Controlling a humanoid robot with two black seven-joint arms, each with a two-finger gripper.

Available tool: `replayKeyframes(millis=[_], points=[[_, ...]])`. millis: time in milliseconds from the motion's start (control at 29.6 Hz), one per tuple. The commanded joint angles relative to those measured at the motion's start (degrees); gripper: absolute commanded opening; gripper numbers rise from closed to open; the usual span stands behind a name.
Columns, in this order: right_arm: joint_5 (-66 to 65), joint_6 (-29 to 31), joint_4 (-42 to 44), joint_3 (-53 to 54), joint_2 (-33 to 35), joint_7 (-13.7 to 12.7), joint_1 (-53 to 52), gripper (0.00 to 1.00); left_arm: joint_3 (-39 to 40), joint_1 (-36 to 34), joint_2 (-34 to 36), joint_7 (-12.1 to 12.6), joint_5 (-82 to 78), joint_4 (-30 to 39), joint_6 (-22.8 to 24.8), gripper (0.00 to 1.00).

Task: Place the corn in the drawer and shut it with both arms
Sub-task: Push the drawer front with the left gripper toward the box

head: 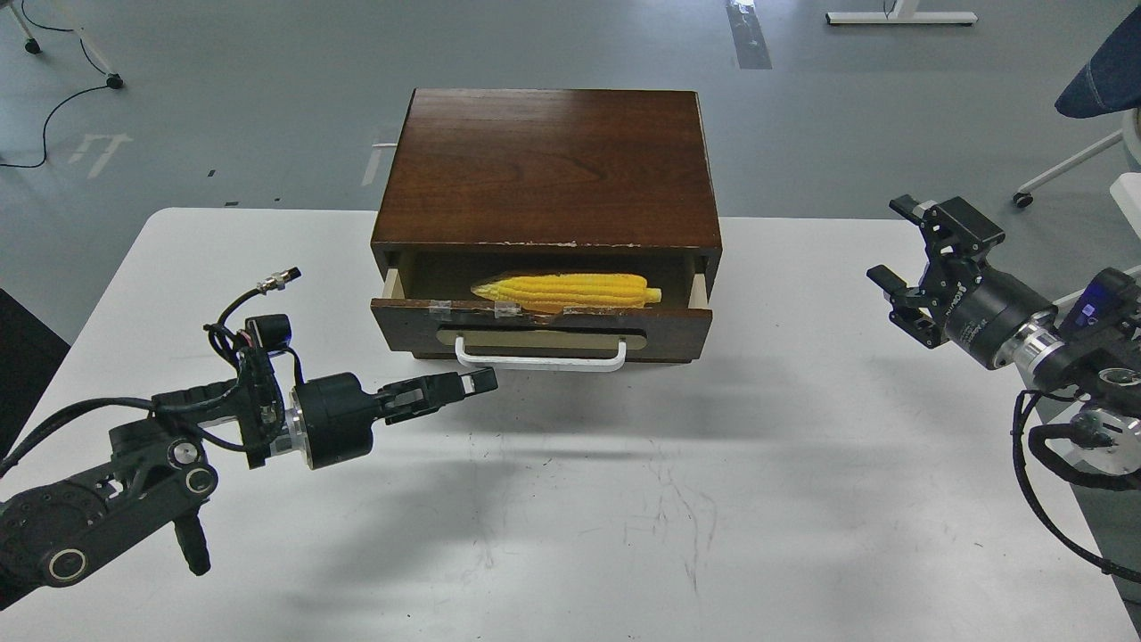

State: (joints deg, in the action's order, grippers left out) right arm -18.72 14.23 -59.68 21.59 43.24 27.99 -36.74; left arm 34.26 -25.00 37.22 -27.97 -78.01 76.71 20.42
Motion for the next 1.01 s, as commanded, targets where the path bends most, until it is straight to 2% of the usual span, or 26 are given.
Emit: replayKeyframes(millis=[0,573,978], points=[[0.00,0.01,0.00,0.04,0.00,0.01,0.00,0.99,0.02,-0.05,0.05,-0.03,-0.04,0.02,0.24,0.00],[0.00,0.01,0.00,0.04,0.09,0.01,0.00,0.99,-0.07,-1.45,0.05,-0.03,0.13,-0.15,0.94,0.00],[0.00,0.01,0.00,0.12,0.09,0.01,0.00,0.99,-0.16,-3.03,-0.13,-0.03,1.54,-2.70,0.94,0.00]])
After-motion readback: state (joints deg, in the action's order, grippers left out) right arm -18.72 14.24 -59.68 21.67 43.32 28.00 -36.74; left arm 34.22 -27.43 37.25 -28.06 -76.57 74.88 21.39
